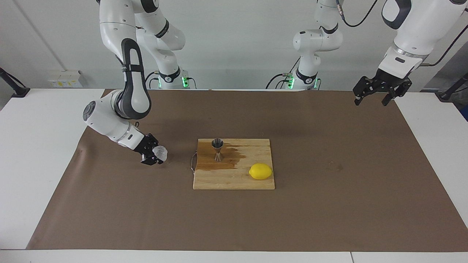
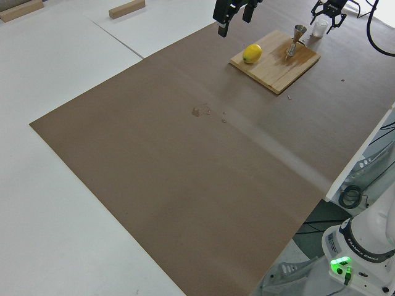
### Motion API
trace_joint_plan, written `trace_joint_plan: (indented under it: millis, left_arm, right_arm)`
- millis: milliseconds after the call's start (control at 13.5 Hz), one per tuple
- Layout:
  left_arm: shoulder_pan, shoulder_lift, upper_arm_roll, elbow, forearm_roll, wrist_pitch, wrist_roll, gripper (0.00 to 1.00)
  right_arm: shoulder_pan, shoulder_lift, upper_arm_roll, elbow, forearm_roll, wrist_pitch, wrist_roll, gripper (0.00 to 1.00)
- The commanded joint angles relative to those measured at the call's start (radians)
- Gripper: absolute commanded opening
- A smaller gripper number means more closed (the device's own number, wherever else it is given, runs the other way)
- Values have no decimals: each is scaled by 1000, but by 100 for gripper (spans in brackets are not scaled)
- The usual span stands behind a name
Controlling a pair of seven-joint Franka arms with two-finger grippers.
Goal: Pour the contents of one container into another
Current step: 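Carry the white cup back and set it down with the right gripper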
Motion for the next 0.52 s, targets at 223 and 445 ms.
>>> trace_joint_plan:
  millis: [223, 445]
  left_arm:
    - [9, -21, -4, -22, -10, -3, -9, 100]
    - [9, -21, -4, -23, -10, -3, -9, 100]
  right_arm:
    - [6, -168, 5, -1, -188, -146, 395, 100]
    - [16, -222, 10, 10, -366, -216, 748, 100]
